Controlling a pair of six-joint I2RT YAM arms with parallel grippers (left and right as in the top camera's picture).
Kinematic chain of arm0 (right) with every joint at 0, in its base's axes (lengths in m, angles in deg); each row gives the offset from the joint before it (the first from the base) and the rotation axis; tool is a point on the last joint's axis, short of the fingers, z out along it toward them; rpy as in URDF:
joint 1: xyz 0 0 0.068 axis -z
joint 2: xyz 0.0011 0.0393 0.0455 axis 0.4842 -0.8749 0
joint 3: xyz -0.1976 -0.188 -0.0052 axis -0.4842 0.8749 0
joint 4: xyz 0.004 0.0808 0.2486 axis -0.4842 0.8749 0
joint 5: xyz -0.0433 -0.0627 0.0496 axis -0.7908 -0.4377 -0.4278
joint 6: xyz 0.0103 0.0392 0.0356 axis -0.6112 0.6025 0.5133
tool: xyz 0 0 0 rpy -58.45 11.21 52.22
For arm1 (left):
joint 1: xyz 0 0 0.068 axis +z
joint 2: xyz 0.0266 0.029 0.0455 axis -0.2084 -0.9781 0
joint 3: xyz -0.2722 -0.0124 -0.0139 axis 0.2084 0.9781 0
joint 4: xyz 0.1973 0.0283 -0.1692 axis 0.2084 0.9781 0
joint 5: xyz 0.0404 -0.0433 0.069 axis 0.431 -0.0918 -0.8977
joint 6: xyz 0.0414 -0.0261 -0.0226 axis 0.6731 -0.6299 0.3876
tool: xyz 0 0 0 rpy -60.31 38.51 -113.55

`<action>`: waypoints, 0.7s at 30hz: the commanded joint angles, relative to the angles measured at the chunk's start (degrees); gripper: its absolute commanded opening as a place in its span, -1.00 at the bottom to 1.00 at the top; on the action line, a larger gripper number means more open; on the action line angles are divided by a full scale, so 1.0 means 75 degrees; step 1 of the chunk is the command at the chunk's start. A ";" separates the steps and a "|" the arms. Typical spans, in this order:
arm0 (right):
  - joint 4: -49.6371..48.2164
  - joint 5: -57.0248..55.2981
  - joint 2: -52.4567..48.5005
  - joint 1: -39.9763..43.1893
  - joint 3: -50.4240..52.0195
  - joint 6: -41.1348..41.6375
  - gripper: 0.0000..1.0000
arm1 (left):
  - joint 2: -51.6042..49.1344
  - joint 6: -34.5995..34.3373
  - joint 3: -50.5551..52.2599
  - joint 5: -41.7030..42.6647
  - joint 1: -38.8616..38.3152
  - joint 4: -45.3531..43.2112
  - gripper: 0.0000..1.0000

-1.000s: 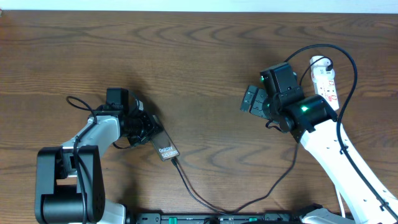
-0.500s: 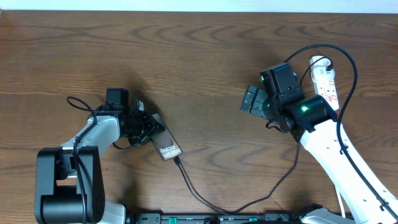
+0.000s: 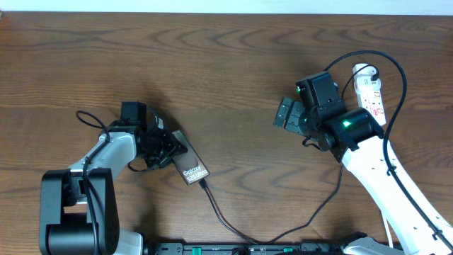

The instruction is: Plug charger to phone and switch on socket

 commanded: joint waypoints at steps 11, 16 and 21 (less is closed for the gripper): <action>0.0015 -0.0119 0.0061 -0.0055 -0.0044 0.0093 0.99 | -0.0067 0.0050 0.0087 -0.0530 -0.0023 0.0364 -0.29; 0.0015 -0.0122 0.0061 -0.0055 -0.0044 0.0093 0.99 | -0.0067 0.0050 0.0087 -0.0592 -0.0023 0.0484 -0.29; 0.0017 -0.0119 0.0061 -0.0055 -0.0044 0.0093 0.99 | -0.0067 0.0047 0.0087 -0.0723 -0.0023 0.0650 -0.29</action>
